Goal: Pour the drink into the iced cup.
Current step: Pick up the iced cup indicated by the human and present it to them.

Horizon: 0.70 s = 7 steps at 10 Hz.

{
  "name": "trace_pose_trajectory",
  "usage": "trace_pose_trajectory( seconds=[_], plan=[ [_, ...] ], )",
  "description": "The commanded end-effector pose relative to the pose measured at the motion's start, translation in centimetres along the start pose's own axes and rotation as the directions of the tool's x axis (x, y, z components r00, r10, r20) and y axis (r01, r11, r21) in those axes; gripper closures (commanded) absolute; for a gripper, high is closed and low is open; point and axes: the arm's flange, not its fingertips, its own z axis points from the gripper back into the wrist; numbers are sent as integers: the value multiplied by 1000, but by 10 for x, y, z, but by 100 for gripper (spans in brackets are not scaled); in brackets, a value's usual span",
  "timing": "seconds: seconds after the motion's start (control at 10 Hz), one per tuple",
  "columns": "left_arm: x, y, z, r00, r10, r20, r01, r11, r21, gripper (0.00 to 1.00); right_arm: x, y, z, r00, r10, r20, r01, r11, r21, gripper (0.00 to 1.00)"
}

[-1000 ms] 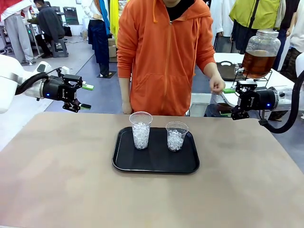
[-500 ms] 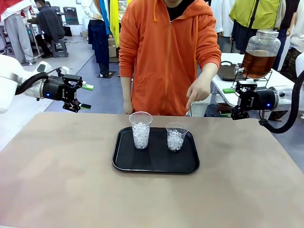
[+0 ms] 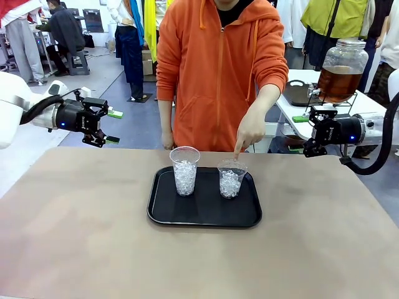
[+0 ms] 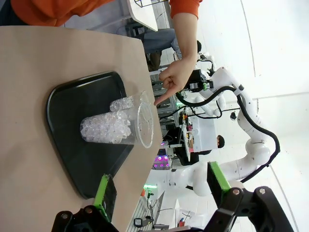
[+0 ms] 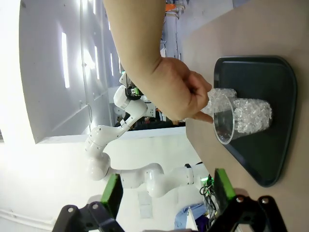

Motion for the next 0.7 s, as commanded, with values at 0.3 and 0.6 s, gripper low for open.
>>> trace_pose_trajectory(
  seconds=[0.3, 0.6],
  plan=[
    [0, -1, 1, 1000, -3, 2, 3, 1000, -9, 0, 0, 0, 0, 1000, 0, 0, 0, 1000, 0, 0],
    [0, -1, 1, 1000, -3, 2, 3, 1000, -9, 0, -12, -2, -8, 922, 387, -1, -385, 918, -90, 0]
  ],
)
